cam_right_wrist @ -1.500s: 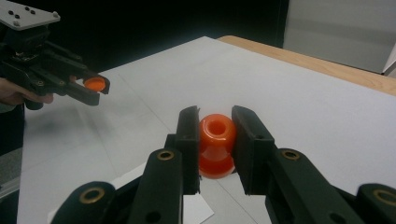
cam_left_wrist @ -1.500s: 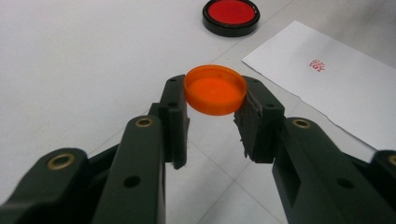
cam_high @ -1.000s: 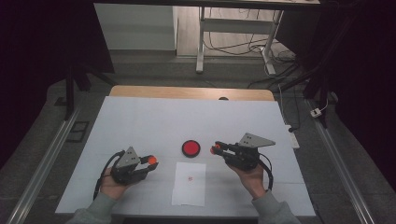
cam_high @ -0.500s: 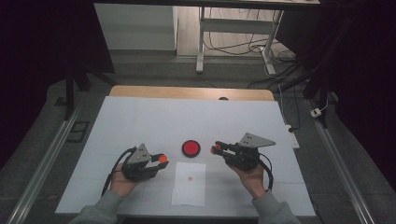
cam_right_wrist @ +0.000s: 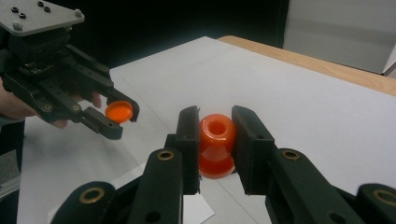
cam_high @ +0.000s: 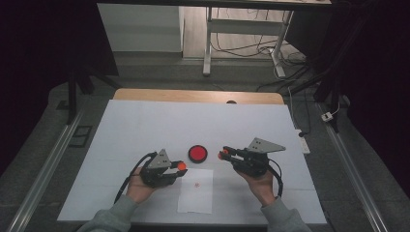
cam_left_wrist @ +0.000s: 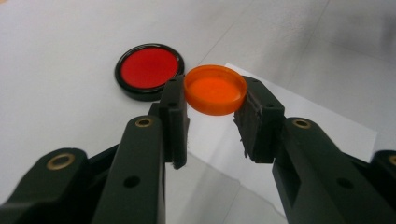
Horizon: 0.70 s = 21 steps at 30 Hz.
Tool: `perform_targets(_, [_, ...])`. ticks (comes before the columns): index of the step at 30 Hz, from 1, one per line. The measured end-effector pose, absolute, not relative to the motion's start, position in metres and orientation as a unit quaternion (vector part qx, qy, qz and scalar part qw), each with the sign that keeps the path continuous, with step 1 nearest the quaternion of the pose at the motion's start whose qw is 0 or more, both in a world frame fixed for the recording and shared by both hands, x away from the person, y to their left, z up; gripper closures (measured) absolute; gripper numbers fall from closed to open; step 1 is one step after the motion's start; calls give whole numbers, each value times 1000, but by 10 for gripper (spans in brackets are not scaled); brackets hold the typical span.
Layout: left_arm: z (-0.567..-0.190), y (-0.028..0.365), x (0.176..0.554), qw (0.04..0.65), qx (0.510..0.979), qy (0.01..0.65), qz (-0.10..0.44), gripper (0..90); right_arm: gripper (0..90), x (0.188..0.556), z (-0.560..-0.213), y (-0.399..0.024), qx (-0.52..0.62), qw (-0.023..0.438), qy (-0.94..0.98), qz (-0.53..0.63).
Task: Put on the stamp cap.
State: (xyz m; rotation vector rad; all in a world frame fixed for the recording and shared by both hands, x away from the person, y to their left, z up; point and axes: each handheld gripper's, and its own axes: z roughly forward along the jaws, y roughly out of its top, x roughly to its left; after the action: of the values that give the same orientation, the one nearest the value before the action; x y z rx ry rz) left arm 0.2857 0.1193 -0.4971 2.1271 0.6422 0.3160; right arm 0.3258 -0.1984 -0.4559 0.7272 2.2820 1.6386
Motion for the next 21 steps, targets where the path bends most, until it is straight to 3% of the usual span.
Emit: perform_targets(21, [-501,83,288,423,872,221,107,643,717,326,-457,-198,249,118,781,560])
